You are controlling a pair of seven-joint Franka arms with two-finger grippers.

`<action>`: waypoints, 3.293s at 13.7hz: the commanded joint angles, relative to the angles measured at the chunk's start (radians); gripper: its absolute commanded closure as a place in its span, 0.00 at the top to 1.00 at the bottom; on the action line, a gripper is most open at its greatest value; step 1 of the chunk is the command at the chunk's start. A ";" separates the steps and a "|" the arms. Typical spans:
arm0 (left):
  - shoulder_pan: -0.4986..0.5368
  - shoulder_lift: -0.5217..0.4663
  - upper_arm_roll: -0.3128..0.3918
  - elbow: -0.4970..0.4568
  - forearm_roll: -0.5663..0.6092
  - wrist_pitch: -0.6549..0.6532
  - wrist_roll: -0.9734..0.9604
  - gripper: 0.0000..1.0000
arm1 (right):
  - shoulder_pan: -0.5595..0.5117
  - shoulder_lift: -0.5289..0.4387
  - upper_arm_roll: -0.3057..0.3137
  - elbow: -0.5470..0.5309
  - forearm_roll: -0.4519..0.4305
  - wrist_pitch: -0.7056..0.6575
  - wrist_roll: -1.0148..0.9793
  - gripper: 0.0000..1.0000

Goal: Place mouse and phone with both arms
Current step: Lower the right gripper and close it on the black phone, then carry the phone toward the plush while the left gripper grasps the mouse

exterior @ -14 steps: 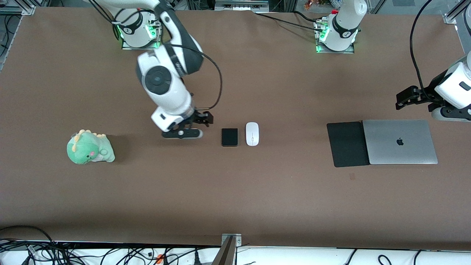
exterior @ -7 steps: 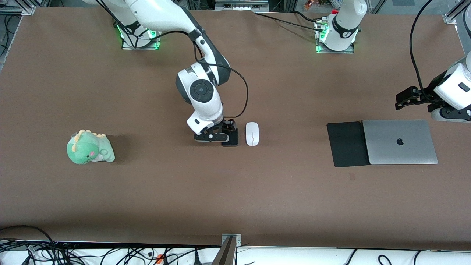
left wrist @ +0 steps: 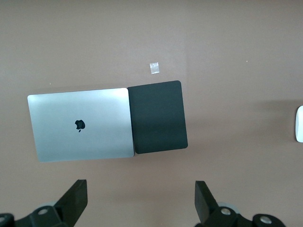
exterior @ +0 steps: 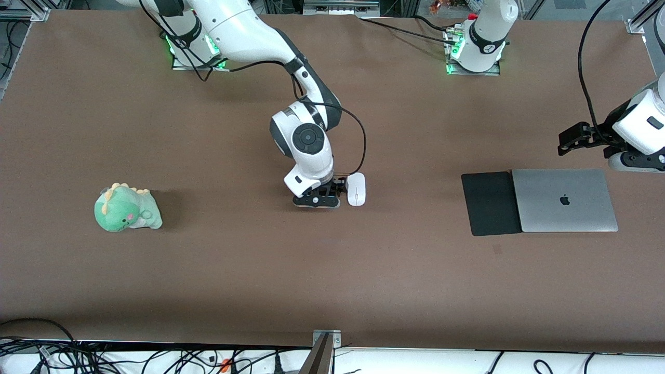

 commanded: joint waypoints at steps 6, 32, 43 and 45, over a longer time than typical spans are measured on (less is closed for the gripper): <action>0.004 0.006 0.001 0.023 -0.026 -0.021 0.021 1.00 | 0.028 0.054 -0.016 0.046 -0.112 -0.001 0.031 1.00; -0.074 0.205 -0.154 0.015 -0.049 0.019 -0.001 1.00 | -0.390 -0.088 -0.024 0.035 -0.042 -0.334 -0.541 0.12; -0.471 0.532 -0.151 0.000 -0.044 0.537 -0.517 1.00 | -0.538 -0.306 -0.025 -0.599 -0.042 0.195 -0.670 0.12; -0.546 0.592 -0.145 -0.002 0.070 0.625 -0.669 1.00 | -0.540 -0.320 -0.028 -0.624 -0.040 0.212 -0.704 0.12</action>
